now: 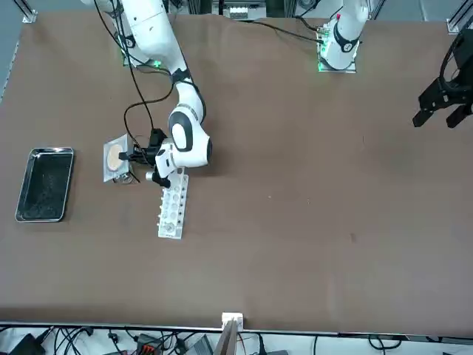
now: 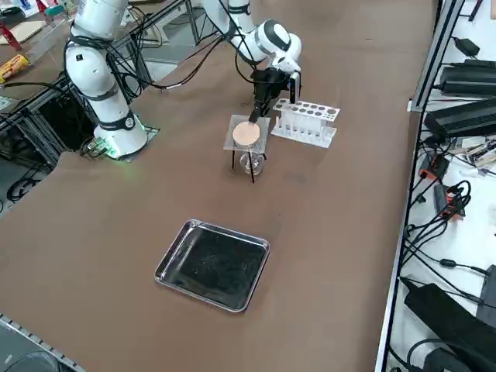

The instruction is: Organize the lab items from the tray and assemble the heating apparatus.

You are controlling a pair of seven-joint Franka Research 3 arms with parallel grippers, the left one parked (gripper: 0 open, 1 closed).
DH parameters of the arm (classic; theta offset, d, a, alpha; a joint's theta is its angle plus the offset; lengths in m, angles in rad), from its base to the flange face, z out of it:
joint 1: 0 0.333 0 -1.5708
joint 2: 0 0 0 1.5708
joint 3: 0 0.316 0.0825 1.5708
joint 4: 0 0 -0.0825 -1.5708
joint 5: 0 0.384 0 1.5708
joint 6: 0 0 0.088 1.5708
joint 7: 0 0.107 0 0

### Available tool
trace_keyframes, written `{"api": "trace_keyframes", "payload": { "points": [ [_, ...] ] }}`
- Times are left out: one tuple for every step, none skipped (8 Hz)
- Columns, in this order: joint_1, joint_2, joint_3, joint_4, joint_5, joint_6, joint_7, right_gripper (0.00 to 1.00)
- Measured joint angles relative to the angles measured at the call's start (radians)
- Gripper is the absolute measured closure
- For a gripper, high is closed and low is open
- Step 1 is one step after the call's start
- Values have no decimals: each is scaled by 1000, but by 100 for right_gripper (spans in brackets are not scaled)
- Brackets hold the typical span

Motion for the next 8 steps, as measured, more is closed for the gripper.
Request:
{"api": "trace_keyframes", "payload": {
  "points": [
    [-1,1,-1,0,0,-1,0,84],
    [-3,2,-2,0,0,-1,0,76],
    [-5,2,-3,0,1,-2,0,73],
    [-7,3,-3,0,1,-2,0,66],
    [-8,3,-3,0,1,-2,0,63],
    [-9,4,-3,0,2,-2,0,59],
    [-9,5,-3,0,3,-2,0,55],
    [-9,7,-3,0,4,-2,0,48]
  ]
}}
